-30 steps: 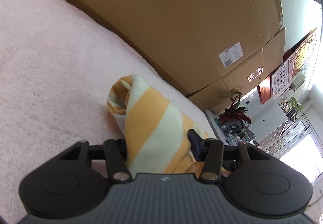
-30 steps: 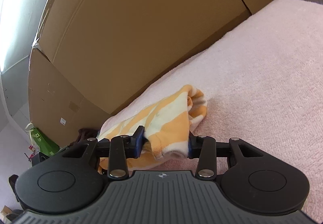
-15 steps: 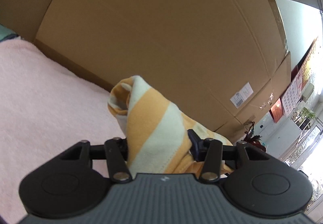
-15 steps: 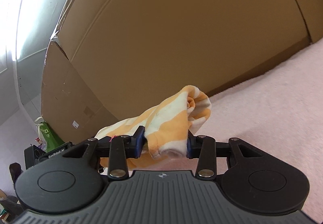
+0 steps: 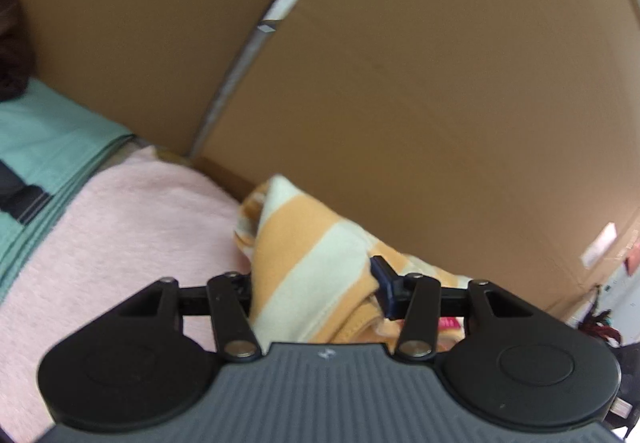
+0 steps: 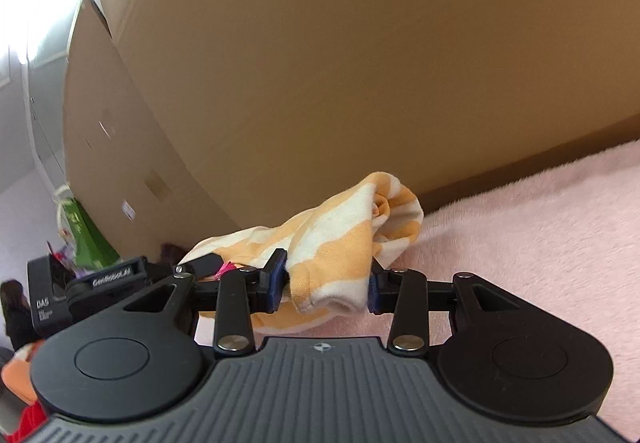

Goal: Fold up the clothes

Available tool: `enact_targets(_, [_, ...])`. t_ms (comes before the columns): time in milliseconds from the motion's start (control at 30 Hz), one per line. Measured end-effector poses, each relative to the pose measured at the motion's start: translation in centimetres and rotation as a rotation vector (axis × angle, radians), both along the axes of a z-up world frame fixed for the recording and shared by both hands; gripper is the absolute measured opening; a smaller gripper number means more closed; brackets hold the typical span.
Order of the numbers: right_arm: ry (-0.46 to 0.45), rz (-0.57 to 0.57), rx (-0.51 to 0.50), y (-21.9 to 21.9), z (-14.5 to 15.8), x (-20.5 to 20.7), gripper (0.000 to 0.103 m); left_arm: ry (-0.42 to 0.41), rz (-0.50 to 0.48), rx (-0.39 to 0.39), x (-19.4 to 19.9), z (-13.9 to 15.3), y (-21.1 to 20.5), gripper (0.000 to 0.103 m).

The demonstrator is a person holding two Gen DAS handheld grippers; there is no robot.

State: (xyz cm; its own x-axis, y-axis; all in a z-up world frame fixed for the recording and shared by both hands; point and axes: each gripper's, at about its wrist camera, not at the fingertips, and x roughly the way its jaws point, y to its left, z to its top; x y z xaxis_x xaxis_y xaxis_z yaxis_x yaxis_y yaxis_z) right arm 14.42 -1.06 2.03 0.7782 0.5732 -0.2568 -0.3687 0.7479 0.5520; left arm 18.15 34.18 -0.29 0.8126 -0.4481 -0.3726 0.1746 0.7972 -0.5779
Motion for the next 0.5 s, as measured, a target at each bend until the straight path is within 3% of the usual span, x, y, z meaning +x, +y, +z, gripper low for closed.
enact_targets(100, [0.059, 0.0, 0.006, -0.2, -0.5, 0.2, 0.044, 0.081, -0.007, -0.041, 0.7, -1.4, 1.2, 0.053])
enact_targets(200, [0.136, -0.008, 0.065, -1.2, -1.1, 0.5, 0.052, 0.089, -0.009, -0.021, 0.5, -1.4, 1.2, 0.063])
enact_targets(267, [0.194, -0.013, 0.104, -2.0, -1.7, 0.8, 0.052, 0.082, -0.004, 0.032, 0.3, -1.2, 0.9, 0.067])
enact_targets(367, [0.196, -0.01, 0.082, -2.4, -1.5, 0.1, 0.053, 0.064, 0.038, 0.148, -0.2, -0.5, 0.3, 0.088])
enact_targets(433, [0.193, -0.025, 0.056, -2.6, -1.3, -0.6, 0.057, 0.053, 0.096, 0.227, -0.6, -0.1, 0.2, 0.095])
enact_targets(500, [0.196, -0.052, 0.076, -3.2, -1.1, -1.2, 0.059, 0.032, 0.146, 0.252, -1.0, 0.3, 0.6, 0.096])
